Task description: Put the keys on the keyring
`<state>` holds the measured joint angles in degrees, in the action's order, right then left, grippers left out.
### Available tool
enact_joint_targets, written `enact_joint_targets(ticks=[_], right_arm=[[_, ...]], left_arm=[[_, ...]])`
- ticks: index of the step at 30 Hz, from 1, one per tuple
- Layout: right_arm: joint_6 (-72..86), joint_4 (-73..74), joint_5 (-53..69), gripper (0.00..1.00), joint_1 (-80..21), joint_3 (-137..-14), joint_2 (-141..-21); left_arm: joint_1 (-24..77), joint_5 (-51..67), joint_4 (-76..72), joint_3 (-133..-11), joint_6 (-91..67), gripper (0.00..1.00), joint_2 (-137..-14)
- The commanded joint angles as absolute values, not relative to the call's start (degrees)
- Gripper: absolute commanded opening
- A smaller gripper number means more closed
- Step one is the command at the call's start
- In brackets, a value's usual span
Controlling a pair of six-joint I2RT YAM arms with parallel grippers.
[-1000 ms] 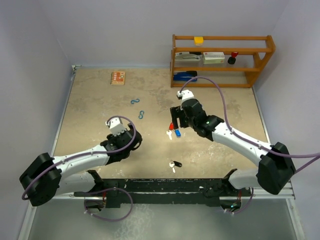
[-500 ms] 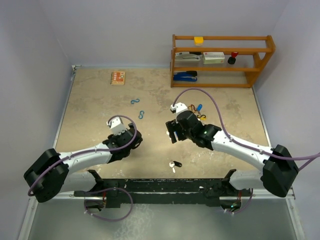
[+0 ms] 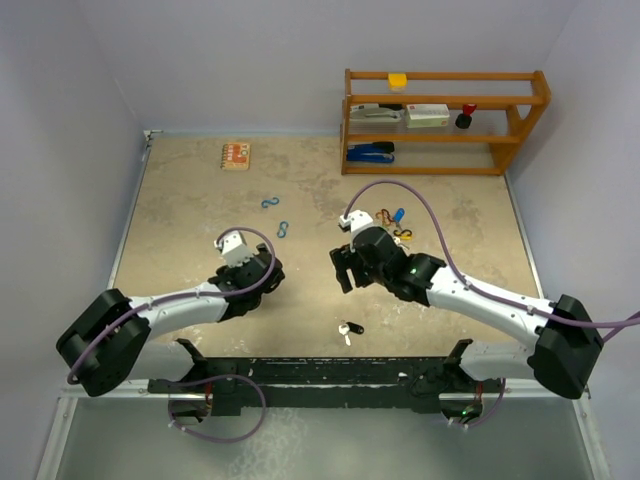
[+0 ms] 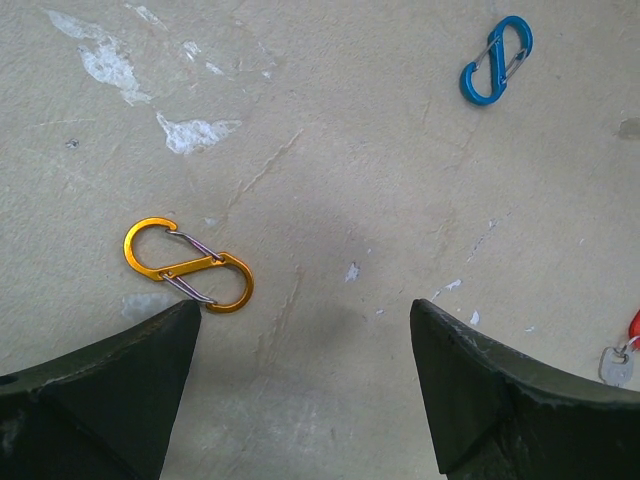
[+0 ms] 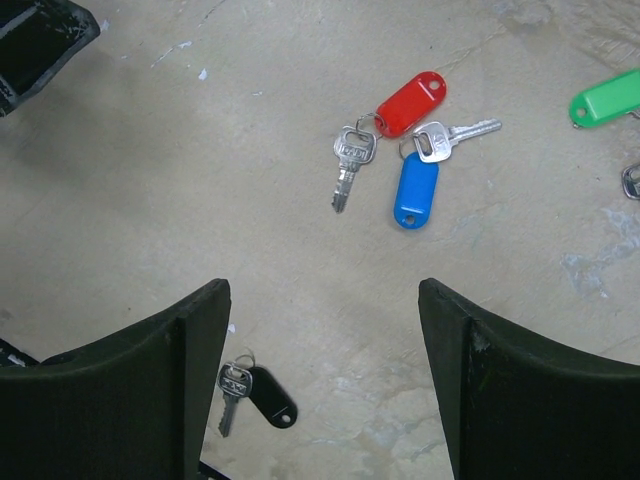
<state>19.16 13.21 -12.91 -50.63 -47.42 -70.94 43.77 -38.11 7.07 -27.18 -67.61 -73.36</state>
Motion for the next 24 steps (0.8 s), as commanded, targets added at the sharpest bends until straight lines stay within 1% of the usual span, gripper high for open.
enact_joint_targets(ticks=[1, 14, 24], right_arm=[[20.2, 13.7, -13.7, 0.78, -51.6, -46.8, -69.6], [21.3, 15.0, -13.5, 0.78, -53.8, -44.6, -68.6], [23.4, 15.6, -13.7, 0.75, -57.1, -43.6, -70.3]], left_arm=[[43.1, -37.5, 3.9, -27.3, -66.0, 0.83, -74.4], [41.0, -37.1, 1.1, -30.5, -63.5, 0.83, -80.2], [39.7, -36.4, -1.3, -33.3, -62.0, 0.83, -84.2]])
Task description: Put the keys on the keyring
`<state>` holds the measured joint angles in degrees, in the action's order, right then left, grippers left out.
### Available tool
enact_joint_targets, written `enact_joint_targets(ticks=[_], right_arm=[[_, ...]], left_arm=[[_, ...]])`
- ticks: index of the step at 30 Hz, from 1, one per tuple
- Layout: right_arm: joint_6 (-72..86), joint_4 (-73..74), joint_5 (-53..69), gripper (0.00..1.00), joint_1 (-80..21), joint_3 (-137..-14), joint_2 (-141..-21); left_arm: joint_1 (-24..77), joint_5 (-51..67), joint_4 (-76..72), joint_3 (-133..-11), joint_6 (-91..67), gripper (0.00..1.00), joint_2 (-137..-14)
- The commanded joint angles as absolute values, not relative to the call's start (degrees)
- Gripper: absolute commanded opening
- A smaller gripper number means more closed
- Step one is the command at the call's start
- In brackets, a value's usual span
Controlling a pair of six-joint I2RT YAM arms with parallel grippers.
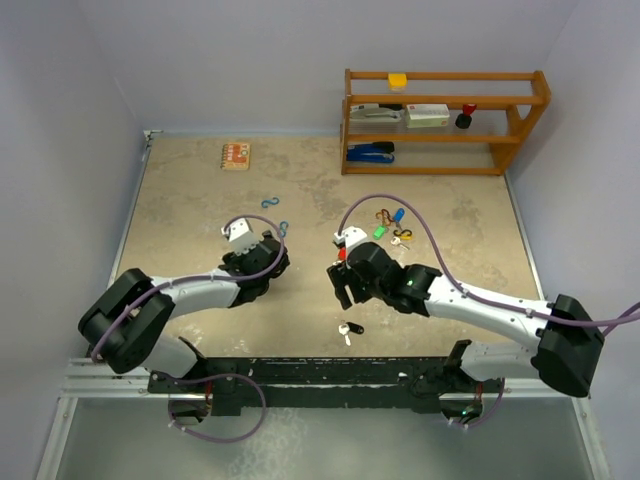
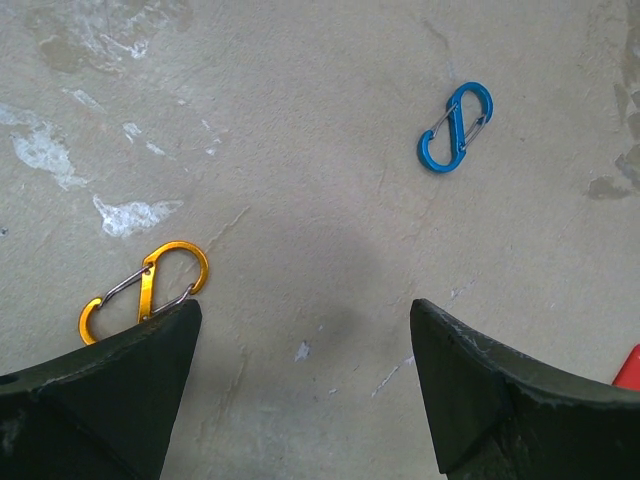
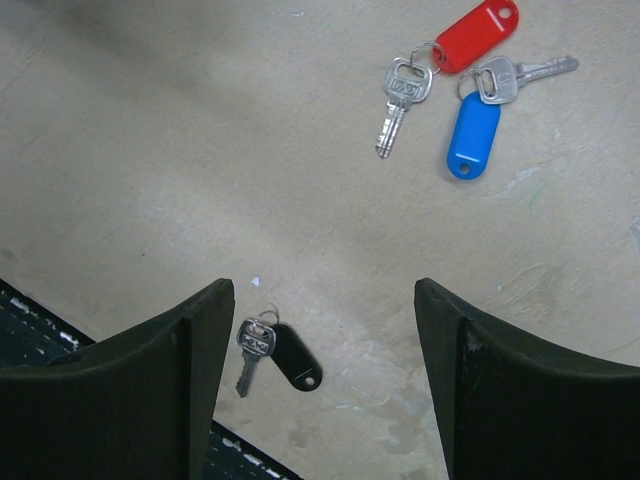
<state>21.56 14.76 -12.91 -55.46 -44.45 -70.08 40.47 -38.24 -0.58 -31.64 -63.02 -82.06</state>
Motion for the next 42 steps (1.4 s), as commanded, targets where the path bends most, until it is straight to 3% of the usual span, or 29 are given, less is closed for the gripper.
enact_joint_targets(ticks=[1, 12, 27, 42], right_arm=[[23.6, 15.7, -13.9, 0.75, -57.5, -43.6, -70.5], [27.5, 16.6, -15.2, 0.69, -63.0, -43.8, -74.5], [31.4, 16.0, -16.4, 0.40, -67.6, -44.1, -80.3], [32.1, 16.3, -18.2, 0.32, -68.4, -45.6, -85.0]], left_arm=[[39.5, -36.4, -1.4, -33.6, -61.8, 0.83, -84.5], [36.2, -35.2, -1.7, -35.7, -59.4, 0.83, -84.4], [35.8, -36.9, 8.2, -44.6, -52.9, 0.83, -69.3], [35.9, -36.5, 8.8, -40.2, -54.1, 0.82, -66.8]])
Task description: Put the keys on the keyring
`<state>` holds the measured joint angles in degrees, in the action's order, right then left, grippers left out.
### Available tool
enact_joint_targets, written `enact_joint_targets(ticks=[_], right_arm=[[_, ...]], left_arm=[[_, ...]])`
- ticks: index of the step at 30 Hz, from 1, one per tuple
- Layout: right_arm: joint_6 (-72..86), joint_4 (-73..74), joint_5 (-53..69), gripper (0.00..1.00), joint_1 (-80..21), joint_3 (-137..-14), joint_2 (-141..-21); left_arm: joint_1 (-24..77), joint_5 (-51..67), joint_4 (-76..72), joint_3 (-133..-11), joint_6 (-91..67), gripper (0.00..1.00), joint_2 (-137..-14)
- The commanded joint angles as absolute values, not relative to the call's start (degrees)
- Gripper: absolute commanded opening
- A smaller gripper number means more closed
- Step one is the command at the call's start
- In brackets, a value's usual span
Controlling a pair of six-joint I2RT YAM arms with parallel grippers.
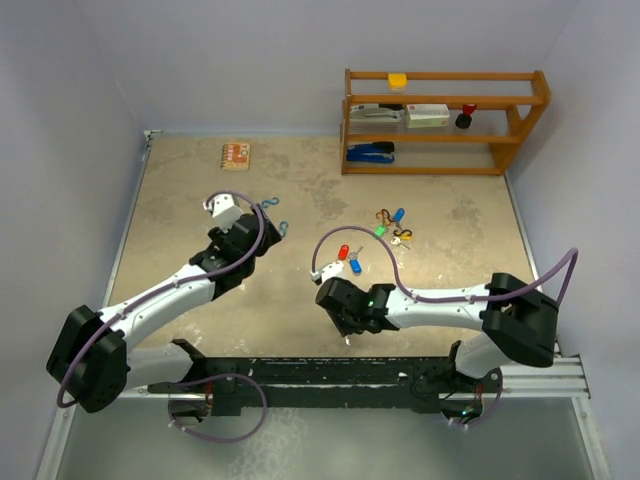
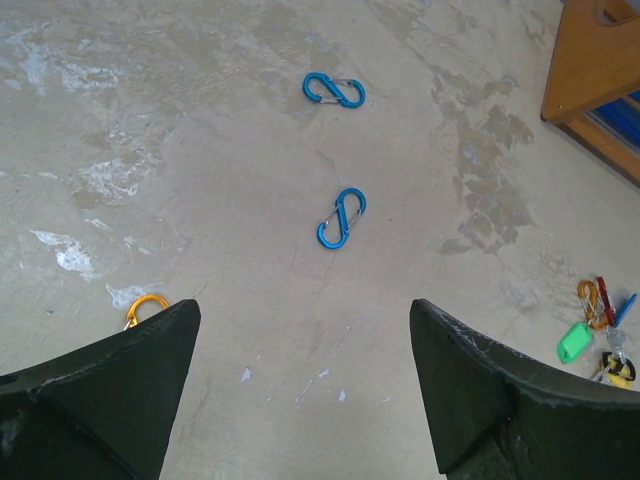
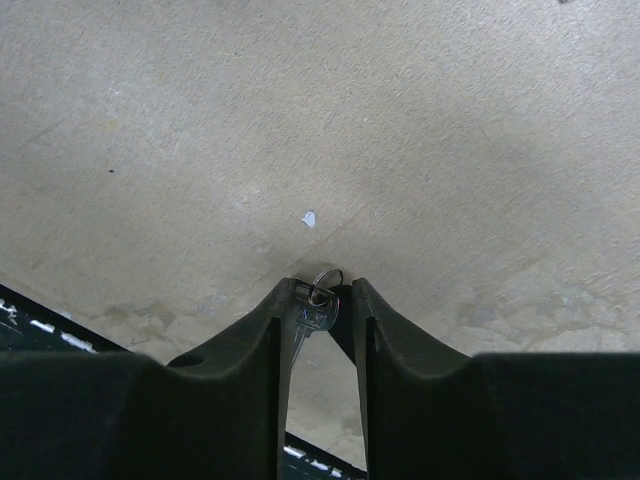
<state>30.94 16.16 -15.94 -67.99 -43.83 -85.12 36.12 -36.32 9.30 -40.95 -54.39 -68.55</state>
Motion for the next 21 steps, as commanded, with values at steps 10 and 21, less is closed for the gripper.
enact_joint_targets(ticks=[10, 21], right_arm=[[32.4, 17.2, -19.6, 0.15, -68.7, -46.8, -85.1], [32.4, 18.6, -21.4, 0.00, -68.7, -47.7, -84.0]], left_arm=[[35.9, -36.1, 8.4, -39.2, -54.3, 0.82, -66.9], [35.9, -36.3, 8.6, -38.4, -54.5, 0.82, -66.4]])
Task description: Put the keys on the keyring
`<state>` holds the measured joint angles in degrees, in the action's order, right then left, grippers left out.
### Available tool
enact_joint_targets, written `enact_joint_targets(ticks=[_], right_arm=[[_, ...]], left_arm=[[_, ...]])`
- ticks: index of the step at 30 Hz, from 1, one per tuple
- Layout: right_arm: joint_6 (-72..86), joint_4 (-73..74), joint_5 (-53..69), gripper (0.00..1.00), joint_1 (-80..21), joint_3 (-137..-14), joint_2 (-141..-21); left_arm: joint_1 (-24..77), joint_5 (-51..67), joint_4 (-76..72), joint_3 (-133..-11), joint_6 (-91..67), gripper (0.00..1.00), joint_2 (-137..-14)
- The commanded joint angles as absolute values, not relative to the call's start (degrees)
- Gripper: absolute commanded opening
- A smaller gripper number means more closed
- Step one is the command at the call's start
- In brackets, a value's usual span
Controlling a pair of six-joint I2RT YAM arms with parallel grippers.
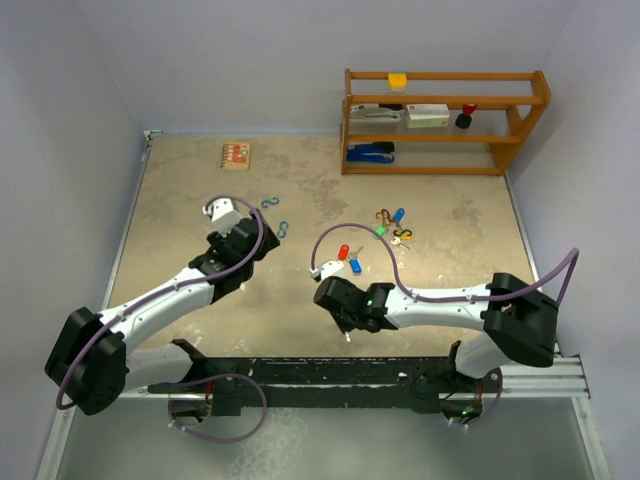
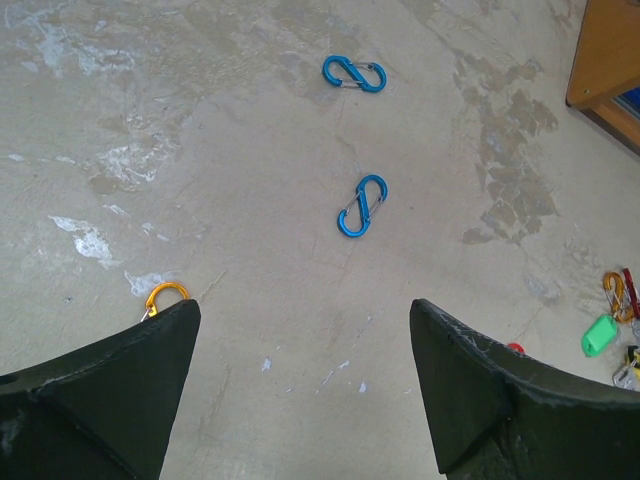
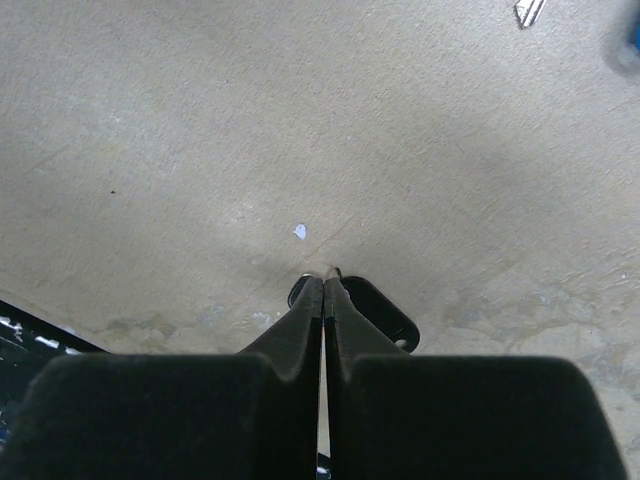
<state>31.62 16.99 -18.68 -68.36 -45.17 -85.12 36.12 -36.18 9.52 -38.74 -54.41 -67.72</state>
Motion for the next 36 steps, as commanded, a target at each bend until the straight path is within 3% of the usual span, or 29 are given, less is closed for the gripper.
enact_joint_targets(ticks=[1, 22, 36], right_arm=[[32.2, 18.8, -21.8, 0.00, -68.7, -47.8, -83.7], [21.5, 17.0, -28.8, 0.00, -66.3, -57.0, -77.8], [18.3, 11.4, -23.2, 0.00, -59.2, -56.7, -73.5]], left_arm=[[35.9, -36.3, 8.6, -38.3, -54.6, 0.82, -66.3], [35.9, -40.8, 11.1, -30.3, -56.6, 0.81, -59.7], [35.9, -41.8, 8.0, -28.9, -56.4, 0.77, -68.3]])
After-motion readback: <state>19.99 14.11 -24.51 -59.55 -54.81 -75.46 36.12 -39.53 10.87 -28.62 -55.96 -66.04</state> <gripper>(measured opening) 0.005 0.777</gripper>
